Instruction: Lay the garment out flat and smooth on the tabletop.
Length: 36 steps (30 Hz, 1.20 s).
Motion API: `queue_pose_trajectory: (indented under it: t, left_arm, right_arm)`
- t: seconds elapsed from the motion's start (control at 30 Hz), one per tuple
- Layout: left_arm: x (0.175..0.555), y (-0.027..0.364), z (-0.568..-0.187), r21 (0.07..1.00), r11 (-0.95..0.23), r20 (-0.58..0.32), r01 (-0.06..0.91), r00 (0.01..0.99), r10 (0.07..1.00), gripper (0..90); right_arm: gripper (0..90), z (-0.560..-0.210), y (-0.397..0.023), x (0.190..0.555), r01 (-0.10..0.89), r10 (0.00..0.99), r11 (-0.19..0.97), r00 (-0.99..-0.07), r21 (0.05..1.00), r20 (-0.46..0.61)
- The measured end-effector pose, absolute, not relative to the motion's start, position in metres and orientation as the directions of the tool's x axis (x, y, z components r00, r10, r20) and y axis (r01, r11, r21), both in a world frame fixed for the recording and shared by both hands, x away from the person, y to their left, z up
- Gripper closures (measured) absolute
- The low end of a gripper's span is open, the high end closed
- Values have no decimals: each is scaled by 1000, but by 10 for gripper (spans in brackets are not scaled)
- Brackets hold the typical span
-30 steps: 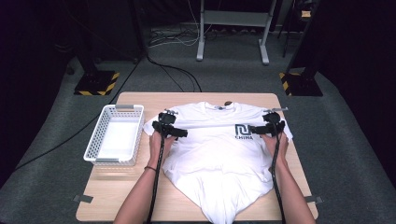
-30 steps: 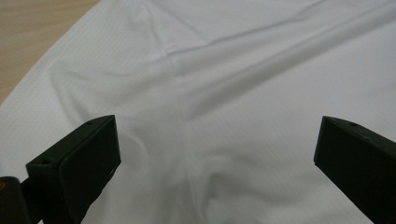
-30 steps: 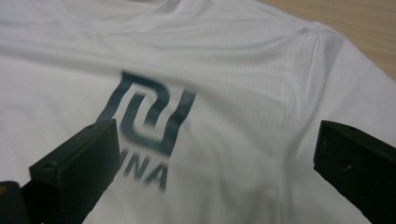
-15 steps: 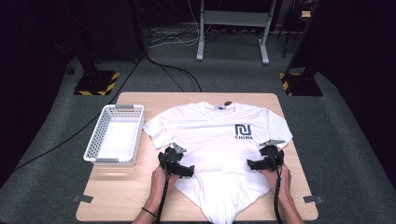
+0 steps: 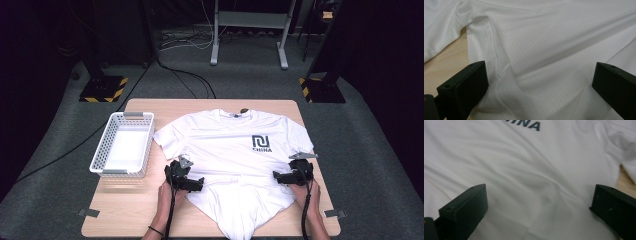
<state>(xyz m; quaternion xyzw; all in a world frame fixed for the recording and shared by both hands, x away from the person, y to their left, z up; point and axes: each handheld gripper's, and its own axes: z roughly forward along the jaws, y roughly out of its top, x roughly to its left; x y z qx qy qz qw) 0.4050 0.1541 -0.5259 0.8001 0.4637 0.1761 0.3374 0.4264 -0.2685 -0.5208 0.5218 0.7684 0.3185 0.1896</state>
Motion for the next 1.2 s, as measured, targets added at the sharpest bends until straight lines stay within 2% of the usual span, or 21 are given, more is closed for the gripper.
queue_pose_trajectory:
  t: [0.13,0.2,0.27,0.37,0.47,0.57,0.67,0.83,0.93,1.03,1.13,1.17,1.2]
  left_arm:
    - [399,155,-519,731,-325,-23,600,498,867,3]
    - [392,154,-512,750,-326,-16,575,509,860,3]
    - [386,149,-510,745,-348,-6,569,527,850,3]
    - [382,141,-516,707,-411,32,576,555,831,3]
    - [381,140,-523,690,-431,46,582,558,828,1]
    - [380,144,-525,700,-410,25,585,553,832,2]
    - [380,147,-528,711,-393,10,583,551,835,2]
    - [379,147,-528,717,-386,6,580,549,836,1]
    - [379,147,-529,717,-386,6,580,549,836,1]
    - [379,147,-529,717,-386,6,580,548,836,1]
    - [379,147,-529,717,-385,5,581,548,837,2]
    - [379,148,-528,717,-387,6,581,549,836,2]
    - [379,147,-529,717,-385,6,581,548,836,1]
  right_arm:
    - [0,-497,-282,413,655,934,167,-344,737,94]
    - [3,-480,-268,401,642,924,198,-375,741,78]
    - [13,-478,-260,397,638,915,218,-396,739,72]
    - [19,-488,-236,390,645,898,293,-438,705,28]
    - [24,-506,-229,390,671,901,340,-432,659,-24]
    - [22,-517,-238,388,691,913,326,-408,645,-24]
    - [22,-521,-257,383,686,926,273,-378,674,10]
    - [29,-518,-264,378,693,940,233,-342,682,25]
    - [36,-502,-243,374,663,924,237,-380,710,46]
    - [92,-492,-200,376,631,876,326,-481,704,26]
    - [155,-501,-161,385,628,833,400,-553,668,21]
    - [162,-505,-154,388,636,830,407,-557,655,24]
    - [209,-509,-150,390,642,829,406,-559,651,34]
